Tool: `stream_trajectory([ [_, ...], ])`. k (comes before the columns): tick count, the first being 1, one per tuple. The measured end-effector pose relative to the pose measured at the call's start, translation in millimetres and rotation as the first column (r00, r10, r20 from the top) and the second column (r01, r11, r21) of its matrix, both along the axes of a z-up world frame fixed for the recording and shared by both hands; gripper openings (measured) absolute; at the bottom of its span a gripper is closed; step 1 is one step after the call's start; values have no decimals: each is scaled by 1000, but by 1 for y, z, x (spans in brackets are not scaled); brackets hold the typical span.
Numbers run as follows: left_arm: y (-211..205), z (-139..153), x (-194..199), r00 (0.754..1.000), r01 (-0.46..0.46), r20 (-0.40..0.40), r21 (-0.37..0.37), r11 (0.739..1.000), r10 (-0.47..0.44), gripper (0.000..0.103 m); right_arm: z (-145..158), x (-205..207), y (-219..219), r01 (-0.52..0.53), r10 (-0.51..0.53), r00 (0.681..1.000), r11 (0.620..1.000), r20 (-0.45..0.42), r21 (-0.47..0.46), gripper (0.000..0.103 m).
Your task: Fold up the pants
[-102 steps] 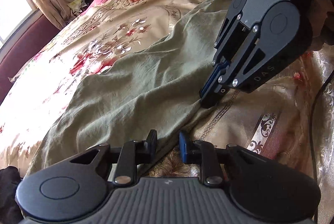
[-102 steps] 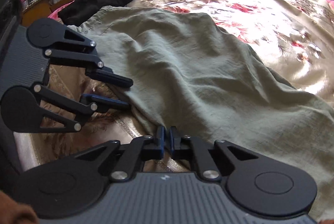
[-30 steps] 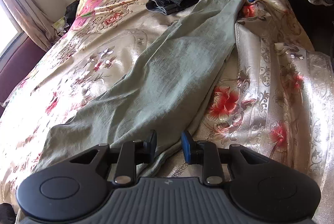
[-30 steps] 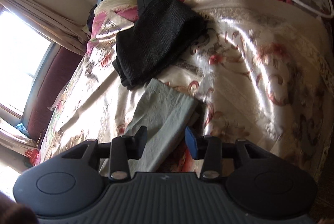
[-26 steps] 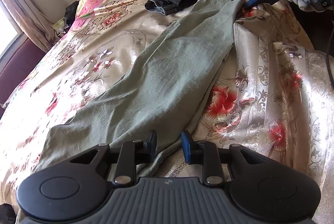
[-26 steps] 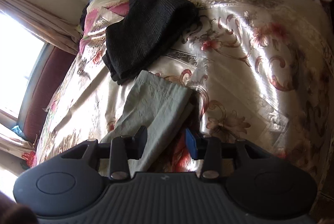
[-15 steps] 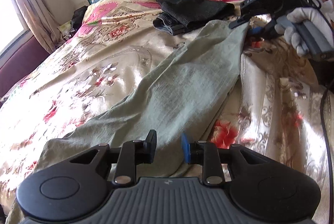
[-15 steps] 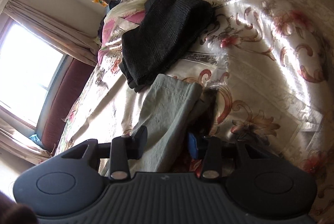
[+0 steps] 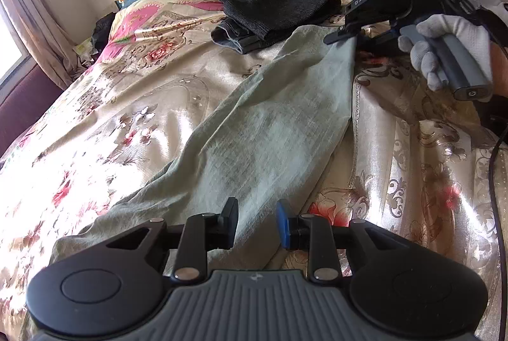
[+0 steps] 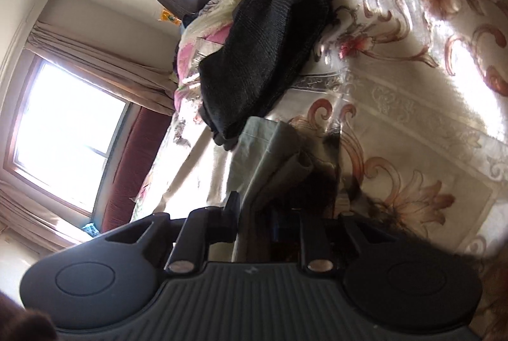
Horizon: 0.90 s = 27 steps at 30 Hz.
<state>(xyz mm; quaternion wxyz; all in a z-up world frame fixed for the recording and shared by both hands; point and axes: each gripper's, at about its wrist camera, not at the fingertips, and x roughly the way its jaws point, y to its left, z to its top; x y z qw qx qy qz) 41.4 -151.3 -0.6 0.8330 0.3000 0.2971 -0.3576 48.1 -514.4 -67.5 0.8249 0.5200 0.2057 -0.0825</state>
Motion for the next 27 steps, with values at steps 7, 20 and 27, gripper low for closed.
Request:
stream_trajectory([
  [7, -16, 0, 9, 1000, 13, 4, -7, 1000, -13, 42, 11, -8, -9, 30, -35, 997, 997, 75, 65, 4],
  [20, -62, -22, 22, 984, 95, -146, -43, 995, -101, 51, 33, -14, -44, 101, -102, 994, 994, -26, -36, 4],
  [27, -61, -27, 25, 969, 131, -210, -13, 991, -131, 53, 60, -11, -34, 90, -94, 995, 984, -18, -153, 4],
])
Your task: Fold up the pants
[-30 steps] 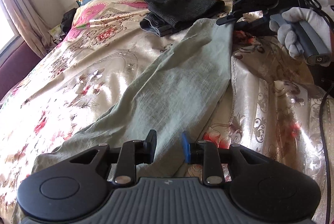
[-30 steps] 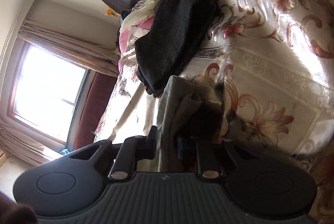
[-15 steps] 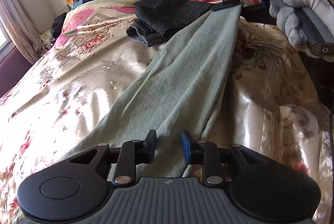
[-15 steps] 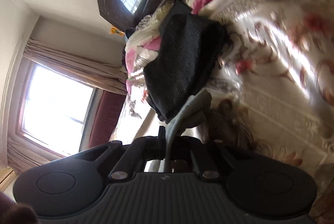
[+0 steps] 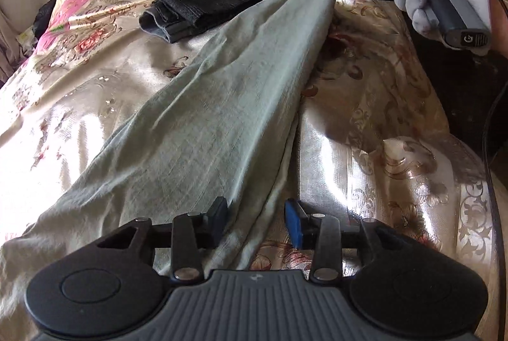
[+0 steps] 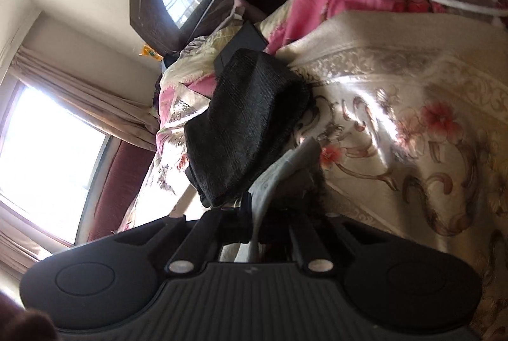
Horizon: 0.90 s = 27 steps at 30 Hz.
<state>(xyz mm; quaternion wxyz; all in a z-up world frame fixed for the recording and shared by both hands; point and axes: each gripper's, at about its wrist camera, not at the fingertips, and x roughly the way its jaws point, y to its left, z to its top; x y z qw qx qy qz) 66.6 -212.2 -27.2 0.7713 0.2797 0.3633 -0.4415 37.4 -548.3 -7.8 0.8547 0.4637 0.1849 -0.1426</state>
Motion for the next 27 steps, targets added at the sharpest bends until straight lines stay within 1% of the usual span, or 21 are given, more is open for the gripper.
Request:
stream_trajectory([
  [1, 1, 2, 2, 1000, -6, -12, -7, 1000, 6, 53, 7, 4, 5, -13, 12, 1000, 999, -15, -42, 4],
  [3, 6, 4, 0, 1000, -14, -21, -27, 1000, 13, 53, 29, 8, 24, -86, 87, 996, 985, 0, -149, 4],
  [4, 10, 4, 0, 999, -27, -35, -41, 999, 25, 53, 41, 9, 40, -131, 134, 991, 971, 1, -201, 4],
  [5, 14, 3, 0, 998, -43, -48, -55, 998, 41, 53, 48, 13, 53, -172, 178, 984, 957, 4, -232, 4],
  [7, 23, 3, -1, 996, -79, -56, -76, 994, 75, 53, 65, 24, 89, -294, 311, 950, 912, 12, -286, 4],
  [10, 49, 11, -4, 987, -150, -68, -124, 981, 143, 53, 79, 49, 160, -455, 479, 877, 812, -27, -365, 4],
  [12, 74, 17, -8, 981, -193, -60, -148, 970, 186, 53, 76, 67, 207, -552, 577, 814, 734, -65, -396, 4],
  [13, 89, 20, -10, 975, -223, -51, -152, 963, 217, 53, 71, 76, 232, -587, 609, 787, 691, -96, -422, 4],
  [14, 102, 22, -12, 969, -246, -41, -155, 957, 243, 53, 64, 83, 257, -625, 640, 757, 654, -128, -428, 4],
  [16, 135, 25, -18, 950, -310, -31, -168, 936, 310, 53, 48, 94, 302, -709, 714, 680, 581, -170, -399, 4],
  [17, 149, 26, -21, 941, -338, -33, -170, 926, 337, 53, 40, 94, 324, -736, 735, 650, 547, -193, -399, 4],
  [19, 179, 25, -30, 918, -395, -36, -172, 903, 395, 54, 29, 96, 358, -770, 758, 610, 496, -233, -401, 4],
  [20, 193, 25, -35, 906, -421, -35, -176, 890, 421, 54, 26, 96, 372, -780, 763, 597, 479, -248, -403, 4],
  [22, 213, 24, -43, 887, -457, -30, -192, 869, 460, 54, 26, 99, 390, -788, 767, 590, 478, -254, -388, 4],
  [23, 223, 24, -47, 875, -477, -27, -208, 854, 483, 54, 29, 96, 400, -790, 770, 586, 471, -253, -393, 4],
  [27, 251, 24, -49, 834, -537, -35, -279, 796, 551, 54, 48, 100, 442, -791, 784, 558, 403, -272, -460, 4],
])
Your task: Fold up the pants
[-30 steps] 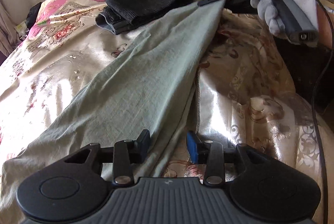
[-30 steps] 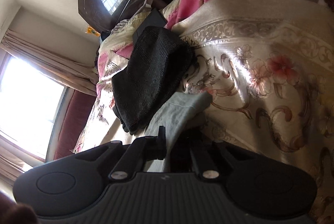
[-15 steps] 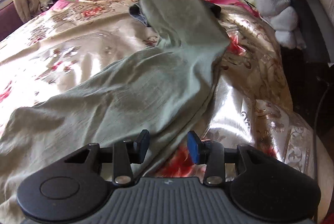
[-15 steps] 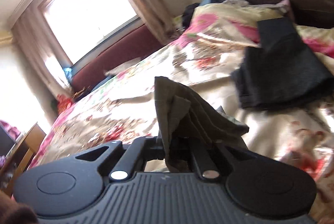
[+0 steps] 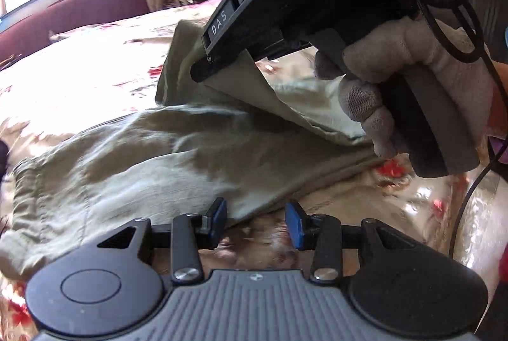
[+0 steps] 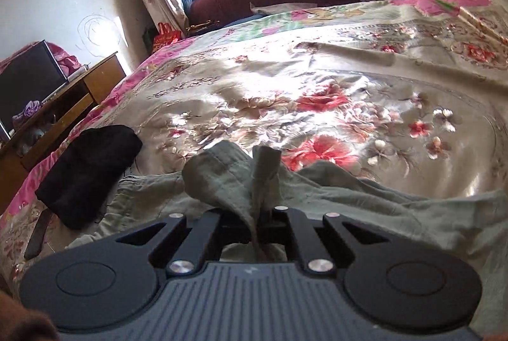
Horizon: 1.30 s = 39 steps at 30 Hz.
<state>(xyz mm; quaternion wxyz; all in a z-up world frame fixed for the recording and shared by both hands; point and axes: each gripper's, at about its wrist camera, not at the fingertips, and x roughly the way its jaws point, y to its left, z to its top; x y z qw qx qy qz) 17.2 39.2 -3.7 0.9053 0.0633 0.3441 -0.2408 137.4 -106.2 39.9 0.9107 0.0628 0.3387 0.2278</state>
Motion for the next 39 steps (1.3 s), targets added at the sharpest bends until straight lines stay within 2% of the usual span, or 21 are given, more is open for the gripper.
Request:
stream_trajectory([
  [6, 35, 0, -7, 996, -84, 15, -100, 991, 86, 54, 19, 18, 53, 9, -9, 1000, 999, 18, 33, 4],
  [10, 49, -4, -16, 994, -106, 20, -99, 989, 109, 55, 5, 7, 115, -138, 140, 990, 987, 28, -80, 5],
  [13, 60, -12, -27, 992, -124, -1, -87, 988, 124, 56, -22, -4, 157, -241, 243, 970, 959, -7, -150, 5],
  [16, 65, -22, -35, 991, -130, -30, -78, 988, 129, 57, -46, -15, 182, -296, 297, 954, 924, -34, -241, 6],
  [18, 64, -25, -36, 992, -123, -32, -70, 990, 121, 57, -54, -20, 187, -310, 309, 950, 913, -49, -265, 6],
  [21, 60, -25, -38, 994, -110, -10, -63, 992, 110, 57, -38, -18, 175, -251, 251, 968, 950, -25, -186, 6],
  [23, 61, -25, -38, 995, -101, -9, -77, 992, 101, 57, -19, -18, 164, -212, 217, 976, 971, 35, -114, 6],
  [25, 61, -25, -38, 995, -96, -9, -79, 992, 95, 58, -5, -17, 166, -209, 218, 971, 974, 100, -90, 6],
  [26, 62, -26, -40, 996, -91, -10, -76, 993, 90, 58, -5, -17, 173, -252, 265, 959, 960, 106, -121, 6],
  [28, 60, -26, -41, 997, -75, -14, -73, 994, 74, 58, -20, -21, 195, -363, 388, 920, 899, 60, -247, 7],
  [30, 59, -25, -45, 998, -59, -10, -60, 996, 59, 58, -43, -24, 207, -451, 466, 884, 834, -34, -316, 9],
  [31, 56, -26, -47, 999, -53, -8, -50, 997, 53, 58, -53, -27, 210, -477, 481, 874, 814, -77, -330, 11],
  [34, 50, -26, -50, 999, -39, -10, -30, 999, 38, 58, -58, -33, 206, -483, 485, 871, 811, -81, -330, 12],
  [35, 50, -25, -48, 999, -37, -13, -29, 999, 37, 58, -53, -31, 200, -482, 477, 874, 825, -93, -295, 15],
  [39, 55, -18, -45, 998, -60, -17, -36, 998, 59, 58, -25, -30, 166, -481, 473, 877, 863, -88, -153, 44],
])
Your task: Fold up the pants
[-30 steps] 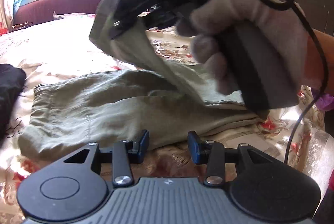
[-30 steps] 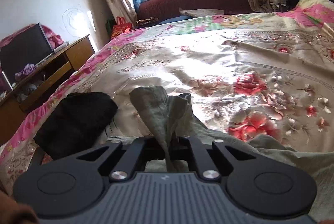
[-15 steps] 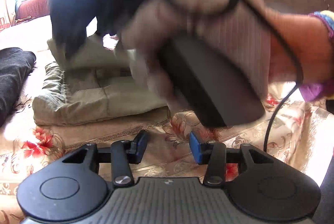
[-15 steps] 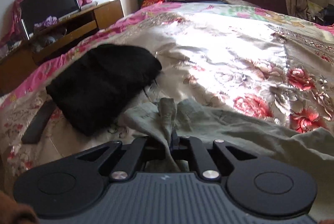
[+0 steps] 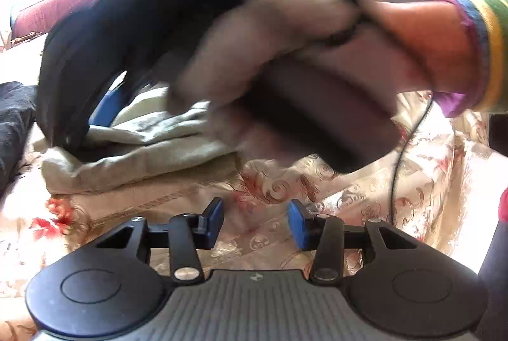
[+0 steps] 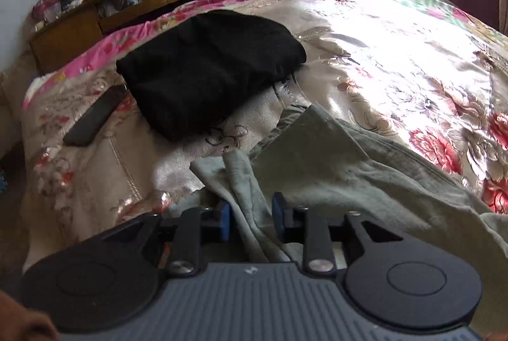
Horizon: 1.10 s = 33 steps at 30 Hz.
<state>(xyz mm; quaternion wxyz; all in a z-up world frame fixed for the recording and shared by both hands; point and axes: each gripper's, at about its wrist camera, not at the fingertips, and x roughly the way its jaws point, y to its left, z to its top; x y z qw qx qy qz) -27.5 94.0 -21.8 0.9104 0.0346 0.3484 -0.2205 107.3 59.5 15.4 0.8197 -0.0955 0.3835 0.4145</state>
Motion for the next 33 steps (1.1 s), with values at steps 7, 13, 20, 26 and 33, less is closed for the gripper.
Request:
stream_trajectory([
  [7, 16, 37, 10, 995, -79, 62, -70, 994, 83, 58, 26, 6, -156, 362, -364, 931, 930, 30, 66, 46],
  [13, 11, 47, 55, 976, -174, 125, -36, 984, 177, 62, -15, 22, -281, 697, -690, 716, 716, -103, 42, 48],
  [20, -1, 15, 80, 986, -168, 18, 140, 976, 168, 62, -58, 29, -316, 694, -558, 707, 665, -434, 275, 50],
  [26, -9, 16, 93, 987, -155, -9, 168, 974, 158, 62, -80, 45, -349, 685, -404, 695, 623, -595, 377, 42],
  [33, -20, 17, 93, 990, -137, -6, 205, 969, 141, 62, -92, 60, -355, 645, -283, 701, 644, -655, 412, 34],
])
